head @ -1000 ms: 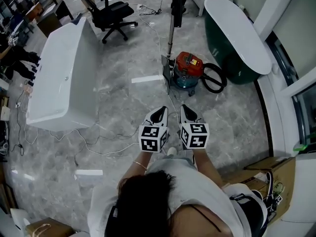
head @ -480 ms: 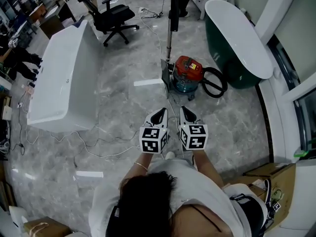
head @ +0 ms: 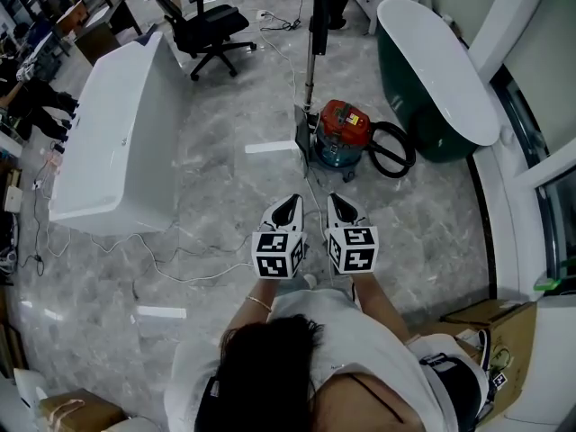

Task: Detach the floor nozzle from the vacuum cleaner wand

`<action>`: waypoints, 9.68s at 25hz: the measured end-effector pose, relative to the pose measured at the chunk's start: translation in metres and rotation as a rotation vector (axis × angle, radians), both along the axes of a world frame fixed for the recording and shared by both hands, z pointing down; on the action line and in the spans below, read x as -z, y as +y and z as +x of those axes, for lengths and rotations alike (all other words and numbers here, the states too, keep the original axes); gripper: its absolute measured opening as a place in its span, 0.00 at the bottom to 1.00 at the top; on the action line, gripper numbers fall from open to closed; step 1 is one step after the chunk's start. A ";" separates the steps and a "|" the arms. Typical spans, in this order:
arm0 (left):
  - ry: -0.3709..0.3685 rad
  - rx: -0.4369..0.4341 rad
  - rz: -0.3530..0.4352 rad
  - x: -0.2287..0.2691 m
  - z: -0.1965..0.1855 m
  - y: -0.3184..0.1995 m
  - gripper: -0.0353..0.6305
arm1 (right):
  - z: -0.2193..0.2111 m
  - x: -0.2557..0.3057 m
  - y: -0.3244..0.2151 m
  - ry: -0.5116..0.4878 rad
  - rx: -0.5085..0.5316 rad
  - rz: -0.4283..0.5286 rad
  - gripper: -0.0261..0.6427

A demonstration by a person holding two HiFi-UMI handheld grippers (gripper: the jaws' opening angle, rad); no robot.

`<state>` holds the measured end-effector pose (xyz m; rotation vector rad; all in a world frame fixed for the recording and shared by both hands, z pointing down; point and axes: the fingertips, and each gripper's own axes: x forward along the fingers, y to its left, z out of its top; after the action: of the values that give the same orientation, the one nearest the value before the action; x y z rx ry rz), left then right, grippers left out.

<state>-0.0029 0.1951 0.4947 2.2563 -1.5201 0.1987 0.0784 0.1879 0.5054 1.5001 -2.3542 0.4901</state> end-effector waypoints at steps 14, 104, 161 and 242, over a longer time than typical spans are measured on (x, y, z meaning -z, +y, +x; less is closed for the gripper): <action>-0.030 0.012 0.006 0.002 -0.004 -0.007 0.06 | -0.003 0.001 -0.005 -0.018 0.003 0.002 0.06; 0.034 -0.216 0.020 -0.004 -0.090 -0.274 0.06 | -0.099 -0.019 -0.251 0.056 -0.190 -0.061 0.06; -0.065 -0.111 -0.036 -0.025 -0.024 -0.403 0.06 | -0.025 0.017 -0.400 -0.084 -0.136 -0.012 0.06; -0.009 0.045 -0.039 -0.038 -0.018 -0.553 0.06 | -0.043 0.018 -0.559 -0.151 0.226 -0.099 0.42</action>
<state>-0.0208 -0.3575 0.5323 2.1918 -1.5562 0.2246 0.0352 -0.3710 0.4870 1.1727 -2.5330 0.6714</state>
